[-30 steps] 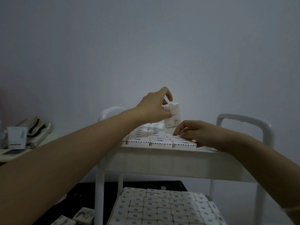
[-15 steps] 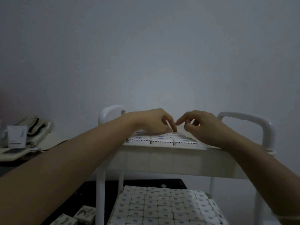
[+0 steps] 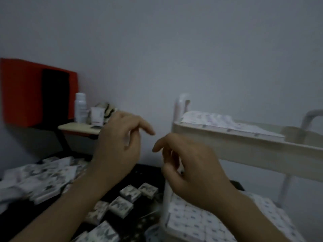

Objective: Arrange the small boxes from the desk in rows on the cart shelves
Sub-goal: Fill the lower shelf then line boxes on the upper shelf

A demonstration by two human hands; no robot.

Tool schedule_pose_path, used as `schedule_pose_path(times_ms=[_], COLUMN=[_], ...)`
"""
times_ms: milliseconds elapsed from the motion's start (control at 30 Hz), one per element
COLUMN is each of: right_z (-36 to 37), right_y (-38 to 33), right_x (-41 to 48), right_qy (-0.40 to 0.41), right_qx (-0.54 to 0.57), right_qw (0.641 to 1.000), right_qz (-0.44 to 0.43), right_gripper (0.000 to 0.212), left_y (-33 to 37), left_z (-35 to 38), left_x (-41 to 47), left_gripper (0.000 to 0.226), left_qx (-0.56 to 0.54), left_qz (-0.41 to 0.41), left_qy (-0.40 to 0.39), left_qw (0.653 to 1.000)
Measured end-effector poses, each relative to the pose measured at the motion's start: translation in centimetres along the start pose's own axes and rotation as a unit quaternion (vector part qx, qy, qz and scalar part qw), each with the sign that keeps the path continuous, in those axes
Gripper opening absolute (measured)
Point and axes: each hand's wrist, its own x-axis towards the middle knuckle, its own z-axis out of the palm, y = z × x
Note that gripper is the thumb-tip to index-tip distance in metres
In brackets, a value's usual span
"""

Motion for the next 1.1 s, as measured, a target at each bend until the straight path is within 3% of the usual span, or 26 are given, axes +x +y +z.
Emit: schedule_pose_path(times_ms=[267,467,600,700,833,933,1000,1100], right_z=[17.9,30.2,38.0,43.4,49.0,52.4,54.0,54.6], right_y=[-2.3,-1.9,-1.0,-1.3,-2.8,-3.5,-3.6,-3.4], right_x=[3.4,9.2,16.1,20.5,24.3,25.0,24.1,23.2], right_qy=[-0.163,-0.221,-0.269,-0.342,-0.388,-0.444,-0.47,-0.457], right_qx=[0.105,0.17,0.192,0.157,0.145,0.157,0.139,0.137], right_qw=[0.981,0.96,0.942,0.924,0.908,0.879,0.869,0.876], right_qz=[0.008,0.019,0.053,0.071,0.061,0.076,0.071,0.069], right_gripper=[0.028,0.031,0.044,0.057,0.062,0.07,0.074,0.079], left_y=[-14.1,-24.3,-32.8,-37.7,-41.4,-43.2,-44.3,-44.0], left_z=[-7.7,-15.7,-19.8,-21.9,-22.5,-21.0,-19.7,-18.5], left_x=[-17.7,-19.0,-18.5,-19.0,-20.1,-21.2,-21.8,-21.7], left_gripper=[0.031,0.027,0.037,0.048,0.039,0.046,0.048,0.027], left_qx=[0.135,0.236,0.256,0.206,0.111,-0.026,-0.127,-0.134], left_qz=[-0.226,-0.217,-0.247,-0.338,-0.472,-0.577,-0.634,-0.666], left_qy=[-0.077,-0.038,-0.085,-0.113,-0.129,-0.052,-0.011,-0.003], left_qw=[0.962,0.946,0.931,0.911,0.865,0.814,0.763,0.734])
